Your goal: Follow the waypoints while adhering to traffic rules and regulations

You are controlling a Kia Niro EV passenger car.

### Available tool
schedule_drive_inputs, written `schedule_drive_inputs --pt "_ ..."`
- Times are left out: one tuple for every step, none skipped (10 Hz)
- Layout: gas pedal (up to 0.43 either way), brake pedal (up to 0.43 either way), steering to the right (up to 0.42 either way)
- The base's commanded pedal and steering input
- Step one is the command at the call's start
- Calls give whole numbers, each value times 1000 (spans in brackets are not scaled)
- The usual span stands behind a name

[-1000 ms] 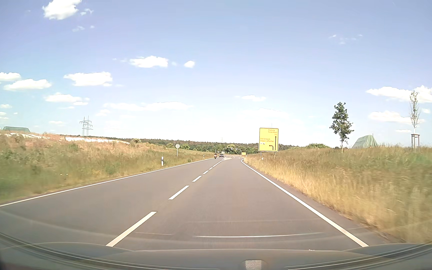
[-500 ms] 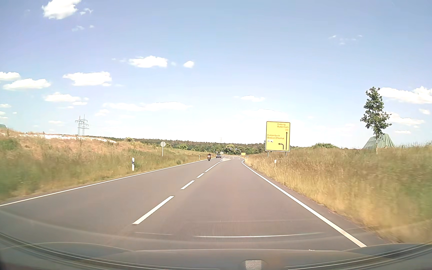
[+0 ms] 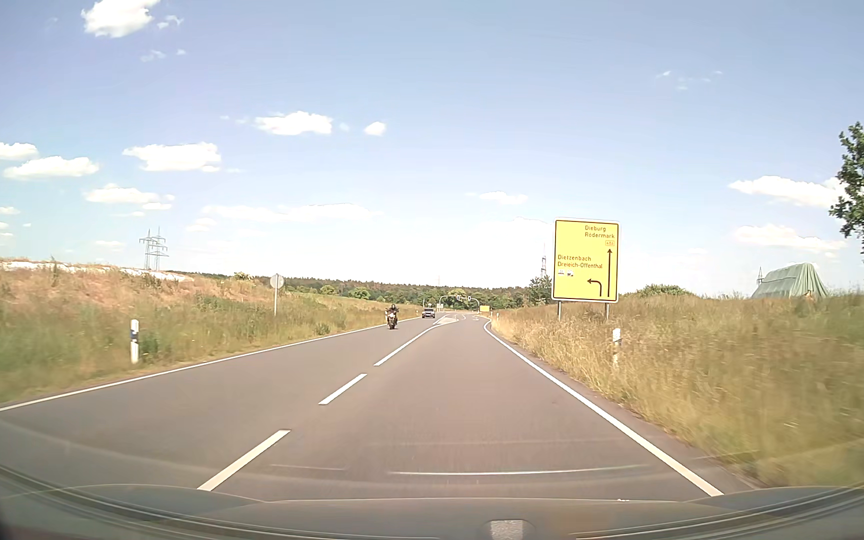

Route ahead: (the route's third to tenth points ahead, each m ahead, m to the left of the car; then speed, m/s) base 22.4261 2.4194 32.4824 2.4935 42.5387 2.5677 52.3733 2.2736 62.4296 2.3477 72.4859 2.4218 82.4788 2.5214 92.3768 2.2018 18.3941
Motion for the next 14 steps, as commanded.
schedule_drive_inputs --pt "0 30 5" --pt "0 30 5" --pt "0 30 5" --pt "0 37 5" --pt "0 30 5" --pt "0 37 5" --pt "0 37 5" --pt "0 37 5" --pt "0 37 5" --pt "0 37 5" --pt "0 37 5" --pt "0 37 5" --pt "0 37 5" --pt "0 37 5"
